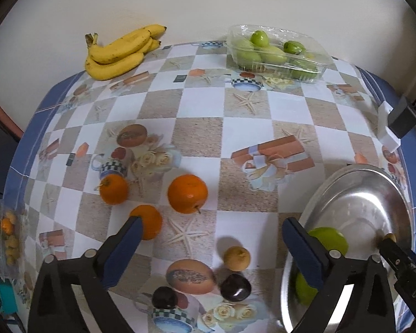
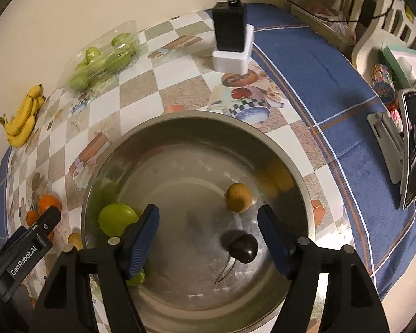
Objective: Organize fruits
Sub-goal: 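Lower the brown kiwi into the steel bowl and open the right tool, then move both tools away from the bowl toward the remaining fruit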
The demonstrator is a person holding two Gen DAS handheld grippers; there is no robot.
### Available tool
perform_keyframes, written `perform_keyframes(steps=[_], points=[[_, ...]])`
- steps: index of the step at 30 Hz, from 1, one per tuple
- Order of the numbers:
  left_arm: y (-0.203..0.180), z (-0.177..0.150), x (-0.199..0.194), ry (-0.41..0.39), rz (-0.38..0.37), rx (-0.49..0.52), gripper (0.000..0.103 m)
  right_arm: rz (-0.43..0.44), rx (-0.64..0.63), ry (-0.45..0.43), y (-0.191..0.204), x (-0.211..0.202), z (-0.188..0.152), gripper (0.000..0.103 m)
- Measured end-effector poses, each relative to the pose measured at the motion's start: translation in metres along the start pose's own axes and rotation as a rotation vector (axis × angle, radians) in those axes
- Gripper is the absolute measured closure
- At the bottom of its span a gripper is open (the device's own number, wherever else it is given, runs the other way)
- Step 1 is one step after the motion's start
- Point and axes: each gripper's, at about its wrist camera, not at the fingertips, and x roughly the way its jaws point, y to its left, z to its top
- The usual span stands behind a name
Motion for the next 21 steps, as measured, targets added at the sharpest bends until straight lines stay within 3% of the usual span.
perform_keyframes(steps=[4, 9, 21], points=[[0.006, -0.002, -0.004, -0.014, 0.005, 0.007, 0.0, 0.015, -0.014, -0.019, 0.007, -0.004, -0.001, 0.01], [0.017, -0.003, -0.012, -0.033, -0.006, -0.006, 0.0, 0.015, -0.043, -0.026, 0.016, -0.008, -0.004, 0.005], [0.052, -0.01, -0.037, -0.08, -0.001, -0.033, 0.0, 0.089, -0.099, -0.031, 0.048, -0.024, -0.017, 0.005]])
